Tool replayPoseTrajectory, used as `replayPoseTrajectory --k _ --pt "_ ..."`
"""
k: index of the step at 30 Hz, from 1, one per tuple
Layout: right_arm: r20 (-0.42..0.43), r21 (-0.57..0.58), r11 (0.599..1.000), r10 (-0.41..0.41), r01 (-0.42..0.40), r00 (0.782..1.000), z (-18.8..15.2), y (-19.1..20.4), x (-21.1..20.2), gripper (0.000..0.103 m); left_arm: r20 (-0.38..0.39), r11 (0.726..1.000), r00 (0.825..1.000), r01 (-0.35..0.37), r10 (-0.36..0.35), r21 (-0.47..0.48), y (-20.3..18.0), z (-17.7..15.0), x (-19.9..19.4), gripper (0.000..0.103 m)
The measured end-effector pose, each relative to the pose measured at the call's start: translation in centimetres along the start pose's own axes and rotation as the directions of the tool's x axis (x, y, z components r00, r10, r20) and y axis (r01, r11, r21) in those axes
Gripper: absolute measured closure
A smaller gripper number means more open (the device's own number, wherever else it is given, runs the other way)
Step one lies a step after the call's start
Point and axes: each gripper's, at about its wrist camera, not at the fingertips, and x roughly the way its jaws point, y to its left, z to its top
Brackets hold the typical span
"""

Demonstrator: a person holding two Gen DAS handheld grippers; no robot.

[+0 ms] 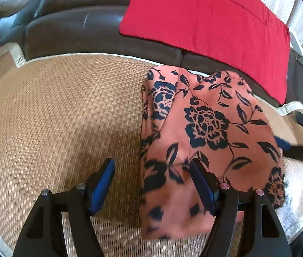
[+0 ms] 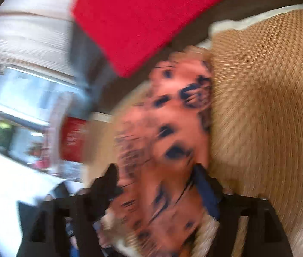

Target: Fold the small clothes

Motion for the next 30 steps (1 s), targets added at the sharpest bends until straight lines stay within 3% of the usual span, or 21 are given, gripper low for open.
replayPoseTrajectory --k 2,5,6,8,10,11,12,14,15,16,17,20,21,23,24,25,26,28,29,30 --pt "0.089 -0.032 0.997 0.071 -0.069 0.993 -1.8 -0.7 -3.3 0.0 0.01 1.0 1.0 0.012 -0.012 -0.02 0.6 -0.5 -0.8 0.029" --pt "0.194 0.007 0.983 0.181 -0.185 0.964 -0.7 -3.7 -6.3 0.0 0.021 1.0 1.0 0.003 -0.003 -0.029 0.8 -1.1 -1.9 0.029" --pt "0.213 0.03 0.965 0.248 -0.26 0.945 0.4 -4.4 -6.2 0.0 0.02 1.0 1.0 -0.009 0.009 -0.03 0.9 -1.1 -2.1 0.029" --pt "0.245 0.019 0.903 0.412 -0.429 0.878 2.8 -5.0 -4.9 0.0 0.015 0.999 0.999 -0.033 0.033 -0.033 0.8 -1.2 -2.5 0.029" --pt "0.229 -0.005 0.855 0.505 -0.518 0.832 5.0 -6.0 -3.9 0.0 0.008 0.997 0.998 -0.067 0.068 -0.035 0.8 -1.1 -2.3 0.029" --pt "0.2 -0.013 0.843 0.53 -0.538 0.824 5.9 -6.5 -3.0 0.0 0.0 0.996 0.996 -0.085 0.085 -0.036 0.8 -1.0 -2.1 0.029" --pt "0.158 -0.013 0.854 0.515 -0.519 0.843 6.7 -7.7 -2.2 0.009 -0.008 0.993 0.994 -0.11 0.11 -0.036 0.8 -0.7 -1.8 0.029" --pt "0.125 0.004 0.788 0.61 -0.615 0.783 7.3 -9.8 -2.1 0.006 -0.007 0.99 0.991 -0.134 0.134 -0.05 0.9 -0.3 -1.4 0.029" --pt "0.151 -0.02 0.795 0.602 -0.607 0.784 7.5 -10.3 -3.5 0.005 -0.018 0.988 0.99 -0.141 0.14 -0.069 1.0 0.1 -1.0 0.029" --pt "0.21 -0.074 0.828 0.558 -0.556 0.803 7.8 -10.8 -5.0 0.005 -0.025 0.987 0.99 -0.141 0.14 -0.081 1.0 0.4 -0.7 0.029" --pt "0.291 -0.092 0.85 0.522 -0.519 0.802 8.0 -12.0 -7.2 0.005 -0.022 0.986 0.989 -0.147 0.145 -0.078 0.9 0.8 -0.5 0.029" --pt "0.32 -0.081 0.843 0.527 -0.532 0.787 8.7 -15.5 -12.2 0.007 -0.003 0.985 0.987 -0.159 0.159 -0.061 0.4 1.5 -0.3 0.029" --pt "0.346 -0.105 0.835 0.54 -0.54 0.767 8.9 -16.8 -14.3 0.007 0.0 0.986 0.988 -0.155 0.156 -0.062 0.4 1.8 -0.3 0.029" --pt "0.417 -0.094 0.844 0.515 -0.528 0.749 9.3 -19.5 -17.6 0.007 0.014 0.988 0.99 -0.138 0.14 -0.064 0.6 2.1 -0.7 0.029" --pt "0.464 -0.082 0.834 0.516 -0.545 0.72 9.6 -20.0 -18.7 0.007 0.027 0.99 0.992 -0.125 0.127 -0.064 0.7 2.3 -1.0 0.029" --pt "0.488 -0.079 0.84 0.503 -0.538 0.714 9.7 -20.5 -19.7 0.007 0.036 0.991 0.992 -0.118 0.121 -0.07 1.1 2.9 -1.2 0.029" --pt "0.487 -0.077 0.853 0.484 -0.517 0.727 9.9 -20.5 -20.3 0.008 0.048 0.992 0.993 -0.1 0.104 -0.077 1.4 3.1 -1.6 0.029" --pt "0.473 -0.047 0.898 0.406 -0.438 0.782 10.4 -19.4 -20.7 0.007 0.074 0.995 0.995 -0.056 0.062 -0.084 2.0 3.5 -2.4 0.029" --pt "0.459 -0.016 0.94 0.308 -0.339 0.833 10.8 -18.0 -21.0 0.0 0.092 0.995 0.995 -0.041 0.05 -0.09 2.1 3.7 -2.7 0.029" --pt "0.448 0.022 0.975 0.188 -0.221 0.874 11.3 -16.1 -21.6 0.0 0.11 0.996 0.994 -0.018 0.027 -0.089 2.2 3.8 -3.0 0.029"
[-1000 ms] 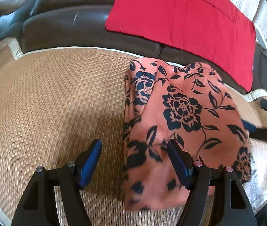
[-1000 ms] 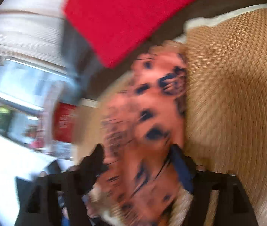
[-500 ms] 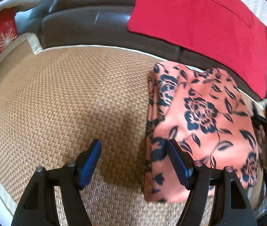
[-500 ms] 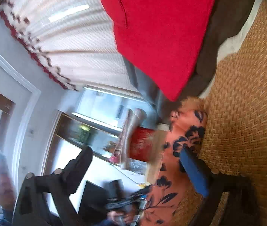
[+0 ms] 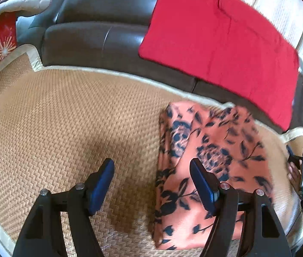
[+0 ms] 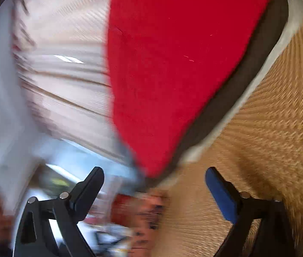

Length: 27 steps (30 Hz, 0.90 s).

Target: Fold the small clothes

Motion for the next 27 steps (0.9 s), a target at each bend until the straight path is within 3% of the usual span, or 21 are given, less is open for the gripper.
replayPoseTrajectory --k 1,3,5,8,11,14,17,20,22,25,26,27 --pt "0.007 -0.005 1.0 -0.016 0.016 1.0 -0.3 2.7 0.4 0.0 0.008 1.0 1.0 0.021 -0.021 0.008 -0.2 0.1 -0.2 0.029" --pt "-0.003 -0.052 0.984 0.168 -0.168 0.986 -1.8 7.4 1.4 0.0 0.029 0.998 0.999 0.045 -0.046 0.032 -0.9 0.0 -0.7 0.029" --pt "-0.082 -0.13 0.953 0.265 -0.274 0.961 -4.5 12.2 4.0 0.0 0.042 0.996 0.996 0.075 -0.078 0.054 -1.5 -0.2 -1.4 0.029" --pt "-0.201 -0.046 0.933 0.34 -0.356 0.919 -8.5 13.8 9.5 0.0 0.058 0.995 0.995 0.081 -0.084 0.062 -1.8 -0.6 -2.5 0.029" --pt "-0.261 -0.004 0.957 0.28 -0.291 0.924 -12.2 13.3 14.6 0.0 0.029 0.996 0.997 0.066 -0.068 0.063 -1.8 -0.6 -2.1 0.029" --pt "-0.289 0.045 0.973 0.228 -0.225 0.93 -14.0 12.4 16.9 0.0 0.007 0.996 0.998 0.059 -0.06 0.073 -2.3 -0.8 -1.5 0.029" --pt "-0.344 0.038 0.996 0.094 -0.086 0.934 -16.0 11.7 18.4 0.0 -0.04 0.995 0.998 0.059 -0.056 0.078 -2.9 -0.7 1.4 0.029" --pt "-0.474 0.018 0.999 -0.035 0.049 0.88 -17.4 9.9 19.3 0.0 -0.093 0.995 0.995 0.05 -0.042 0.084 -3.3 -1.0 4.2 0.029" --pt "-0.518 -0.063 0.988 -0.152 0.14 0.842 -18.1 9.8 19.6 0.0 -0.15 0.996 0.989 0.027 -0.014 0.083 -3.3 -1.5 6.1 0.029" --pt "-0.564 -0.073 0.98 -0.192 0.183 0.803 -18.3 9.9 20.2 0.0 -0.166 0.998 0.986 0.031 -0.021 0.061 -3.0 -1.8 6.8 0.029" --pt "-0.585 -0.081 0.974 -0.219 0.212 0.781 -18.3 10.0 20.6 0.0 -0.165 0.998 0.986 0.035 -0.025 0.056 -2.9 -1.8 6.7 0.029" --pt "-0.584 -0.085 0.972 -0.228 0.22 0.779 -18.3 9.9 20.7 0.0 -0.16 0.998 0.987 0.038 -0.029 0.056 -2.9 -1.7 6.5 0.029"
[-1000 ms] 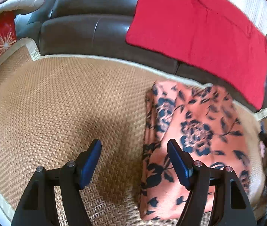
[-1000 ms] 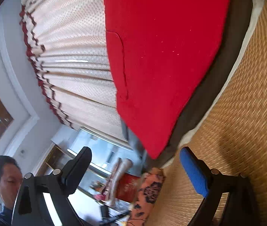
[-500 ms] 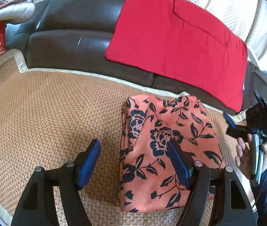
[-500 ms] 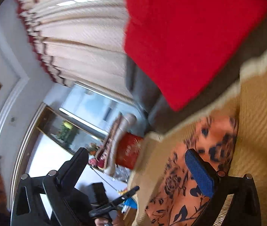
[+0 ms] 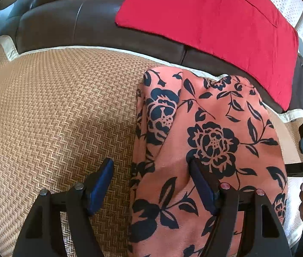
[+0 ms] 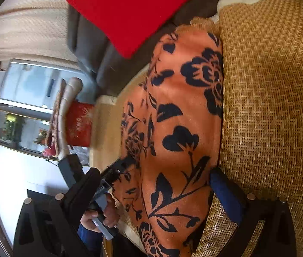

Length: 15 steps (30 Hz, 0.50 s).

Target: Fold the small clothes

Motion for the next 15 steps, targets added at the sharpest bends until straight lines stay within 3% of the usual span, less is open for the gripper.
replayPoseTrajectory --k 5,12,15 --pt "-0.002 0.079 0.996 -0.034 0.034 0.999 0.6 0.5 2.1 0.0 -0.009 1.0 1.0 0.016 -0.016 -0.005 0.5 -0.2 0.0 0.029" --pt "-0.061 0.076 0.985 -0.149 0.154 0.987 1.4 1.8 4.9 0.0 -0.023 0.999 0.999 0.041 -0.04 0.025 0.2 -0.5 0.7 0.026" --pt "-0.05 0.076 0.987 -0.135 0.139 0.99 1.5 2.1 4.8 0.0 -0.002 0.998 1.0 0.0 0.0 0.064 -0.4 -0.9 0.8 0.025"
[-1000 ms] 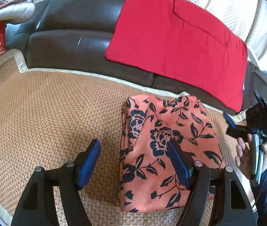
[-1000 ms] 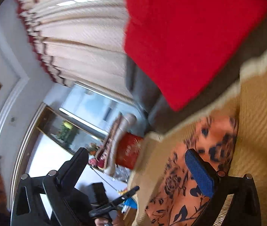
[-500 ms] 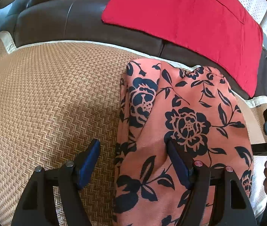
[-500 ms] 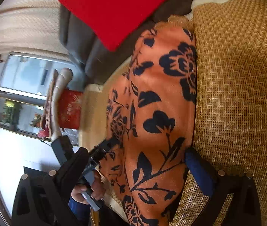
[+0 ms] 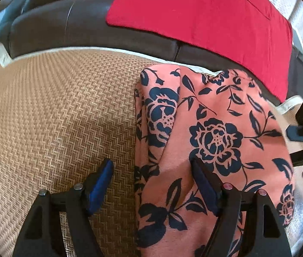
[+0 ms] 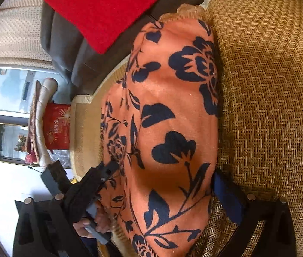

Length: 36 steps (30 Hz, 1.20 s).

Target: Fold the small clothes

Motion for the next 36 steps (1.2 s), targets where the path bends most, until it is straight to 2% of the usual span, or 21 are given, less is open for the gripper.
replayPoseTrajectory --k 5,12,15,19,20,21,23,25,26,27,28,29,30,31,33,35,36 --pt "0.01 -0.019 0.999 0.038 -0.038 0.999 -0.1 -0.5 -0.5 0.0 0.056 0.999 0.998 -0.028 0.026 0.042 -1.4 -1.1 0.2 0.022" --pt "0.05 -0.023 0.999 0.038 -0.037 0.998 -0.1 -0.7 -1.0 0.001 -0.006 1.0 1.0 -0.019 0.019 -0.014 -1.2 0.1 -0.2 0.023" --pt "0.064 -0.087 0.993 -0.07 0.076 0.995 -0.3 0.1 -0.9 0.007 0.002 1.0 1.0 -0.02 0.02 0.007 -0.9 0.1 -0.5 0.022" --pt "0.065 -0.113 0.983 -0.137 0.143 0.988 -0.2 1.3 -0.2 0.007 -0.021 1.0 1.0 -0.023 0.023 -0.007 -0.8 0.5 -0.4 0.024" --pt "0.068 -0.112 0.982 -0.146 0.153 0.987 -0.2 1.4 -0.2 0.014 -0.027 1.0 0.999 -0.024 0.024 -0.014 -1.0 0.7 -0.5 0.024" --pt "0.075 -0.111 0.979 -0.165 0.173 0.983 -0.3 1.6 -0.2 0.032 -0.025 0.999 0.999 -0.029 0.029 -0.016 -1.2 1.0 -0.8 0.026" --pt "0.086 -0.131 0.961 -0.235 0.244 0.968 -0.5 2.0 -0.4 0.048 -0.002 1.0 1.0 -0.028 0.028 -0.009 -2.2 1.8 -0.9 0.028" --pt "0.125 -0.171 0.935 -0.292 0.311 0.948 -0.9 3.0 -1.1 0.051 0.016 0.999 0.999 -0.033 0.032 0.008 -3.0 2.4 -1.4 0.028" --pt "0.185 -0.212 0.901 -0.345 0.38 0.92 -1.3 4.2 -1.7 0.053 0.007 0.999 0.999 -0.04 0.04 0.01 -3.4 2.7 -1.1 0.028" --pt "0.214 -0.229 0.885 -0.36 0.405 0.908 -1.3 4.8 -2.1 0.053 -0.024 0.999 0.999 -0.042 0.042 -0.003 -3.5 2.8 -0.2 0.028" --pt "0.228 -0.232 0.885 -0.354 0.403 0.907 -1.2 5.0 -2.4 0.052 -0.062 0.999 0.997 -0.04 0.039 -0.018 -3.6 2.8 0.8 0.028" --pt "0.218 -0.224 0.898 -0.334 0.38 0.917 -1.0 4.7 -2.4 0.039 -0.088 0.999 0.996 -0.035 0.032 -0.038 -3.5 2.7 1.6 0.027" --pt "0.164 -0.209 0.922 -0.296 0.326 0.941 -0.6 3.9 -1.8 0.017 -0.083 0.998 0.996 -0.03 0.024 -0.064 -3.3 2.7 1.8 0.026" --pt "0.102 -0.189 0.942 -0.262 0.277 0.96 -0.5 3.1 -1.1 0.016 -0.077 0.997 0.997 -0.029 0.024 -0.069 -3.3 2.8 1.7 0.026" --pt "0.08 -0.186 0.958 -0.204 0.216 0.976 -0.6 3.1 -0.7 0.014 -0.075 0.998 0.997 -0.034 0.029 -0.061 -3.4 2.9 1.6 0.026" --pt "0.09 -0.219 0.945 -0.227 0.242 0.97 -1.0 3.6 -0.2 0.016 -0.077 0.998 0.997 -0.03 0.025 -0.06 -3.3 3.0 1.6 0.026" --pt "0.087 -0.217 0.942 -0.242 0.255 0.966 -1.0 3.6 0.2 0.024 -0.078 0.998 0.997 -0.028 0.023 -0.063 -3.4 2.8 1.5 0.027"
